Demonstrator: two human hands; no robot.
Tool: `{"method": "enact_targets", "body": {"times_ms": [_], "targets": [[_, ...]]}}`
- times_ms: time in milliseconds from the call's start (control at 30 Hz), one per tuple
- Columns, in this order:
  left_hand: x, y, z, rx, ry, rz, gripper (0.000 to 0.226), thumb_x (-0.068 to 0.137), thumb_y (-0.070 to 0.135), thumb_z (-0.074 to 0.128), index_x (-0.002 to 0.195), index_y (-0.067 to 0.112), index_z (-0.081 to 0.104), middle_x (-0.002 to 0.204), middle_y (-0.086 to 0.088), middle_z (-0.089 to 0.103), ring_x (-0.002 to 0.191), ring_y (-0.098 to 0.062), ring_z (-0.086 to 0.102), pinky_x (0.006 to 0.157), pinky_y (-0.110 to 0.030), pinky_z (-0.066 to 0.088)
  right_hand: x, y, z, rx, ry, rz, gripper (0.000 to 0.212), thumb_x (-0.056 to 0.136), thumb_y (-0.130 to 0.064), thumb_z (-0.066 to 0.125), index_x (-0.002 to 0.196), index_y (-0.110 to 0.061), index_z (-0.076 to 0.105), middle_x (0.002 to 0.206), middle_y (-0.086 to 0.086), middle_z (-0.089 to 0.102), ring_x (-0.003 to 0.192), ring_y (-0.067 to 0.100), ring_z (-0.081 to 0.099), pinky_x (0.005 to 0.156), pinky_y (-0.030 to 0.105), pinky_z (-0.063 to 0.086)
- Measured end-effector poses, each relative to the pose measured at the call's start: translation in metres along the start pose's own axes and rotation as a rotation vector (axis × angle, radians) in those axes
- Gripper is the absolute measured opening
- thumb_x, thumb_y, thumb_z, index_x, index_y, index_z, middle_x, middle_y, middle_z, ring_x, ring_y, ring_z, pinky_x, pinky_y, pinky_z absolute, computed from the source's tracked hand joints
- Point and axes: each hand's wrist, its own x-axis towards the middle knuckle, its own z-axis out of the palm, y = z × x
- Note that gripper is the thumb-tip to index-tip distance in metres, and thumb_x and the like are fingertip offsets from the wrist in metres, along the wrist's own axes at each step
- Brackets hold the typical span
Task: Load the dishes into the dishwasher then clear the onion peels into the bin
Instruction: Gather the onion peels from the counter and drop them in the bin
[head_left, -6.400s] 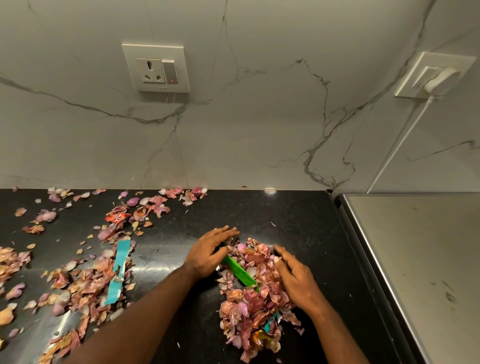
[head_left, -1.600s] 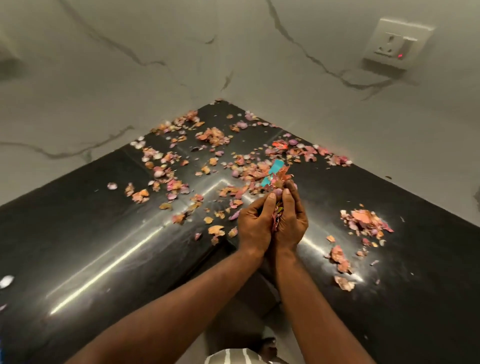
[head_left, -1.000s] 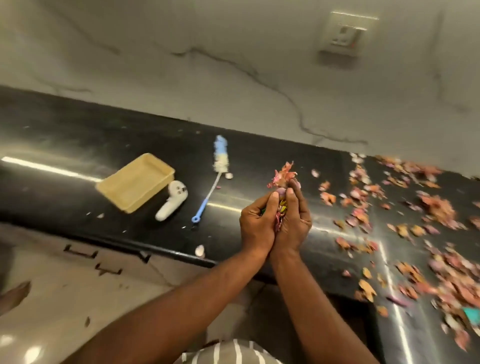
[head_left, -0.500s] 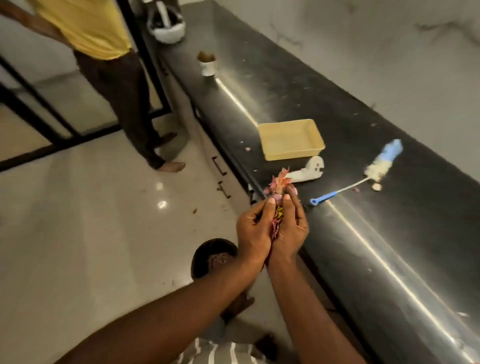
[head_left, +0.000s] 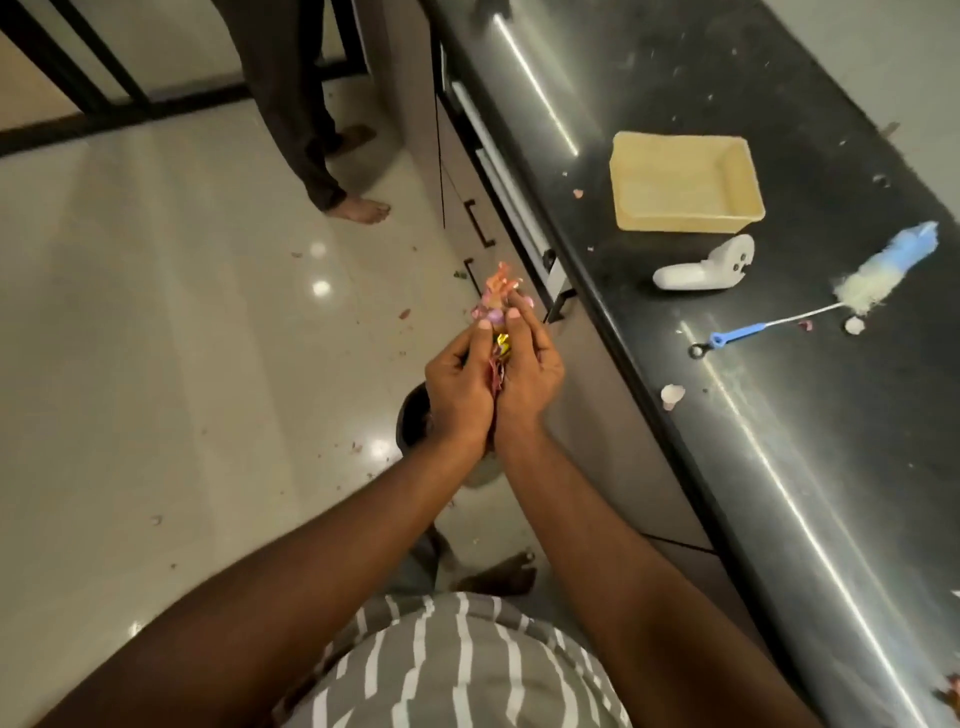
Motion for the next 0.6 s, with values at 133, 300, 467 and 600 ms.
{"method": "enact_targets", "body": {"times_ms": [133,300,467,600], "targets": [[0.025,-0.023,-0.024,-0.029,0.023,-0.103,0.023,0.104,0.025,0.063,0.120,0.016,0.078,0.110,0.002,0.080,0.106,-0.014,0.075,0.096,-0.036,0.059,0.004,0.035,0.011,-0.040,0.031,0.026,0.024,0.101,-0.008,0.066,0.123,-0.005,0.075,0.116,0.008,0.078,0.111,0.025,0.074,0.098,0.039,0.059],[0.056,-0.072,-0.062,0.021,0.075,-0.196,0.023,0.105,0.022,0.062,0.118,0.013,0.079,0.108,0.002,0.080,0.106,-0.013,0.075,0.100,-0.042,0.058,0.019,0.110,0.006,-0.149,0.101,0.132,0.026,0.100,-0.009,0.066,0.124,-0.006,0.074,0.126,0.011,0.074,0.123,0.028,0.068,0.108,0.050,0.053],[0.080,-0.135,-0.095,0.051,0.150,-0.277,0.023,0.104,0.023,0.064,0.120,0.015,0.078,0.115,0.004,0.078,0.114,-0.013,0.072,0.106,-0.041,0.055,0.027,0.175,-0.001,-0.197,0.126,0.230,0.027,0.101,-0.006,0.064,0.126,-0.006,0.073,0.117,0.003,0.078,0.111,0.018,0.074,0.099,0.035,0.059],[0.106,-0.193,-0.116,0.102,0.222,-0.364,0.029,0.101,0.039,0.065,0.124,0.024,0.077,0.116,0.005,0.078,0.114,-0.014,0.072,0.104,-0.045,0.056,0.049,0.234,-0.015,-0.237,0.095,0.385,0.027,0.101,-0.011,0.065,0.125,-0.014,0.075,0.112,-0.001,0.079,0.106,0.016,0.075,0.090,0.029,0.061]]}}
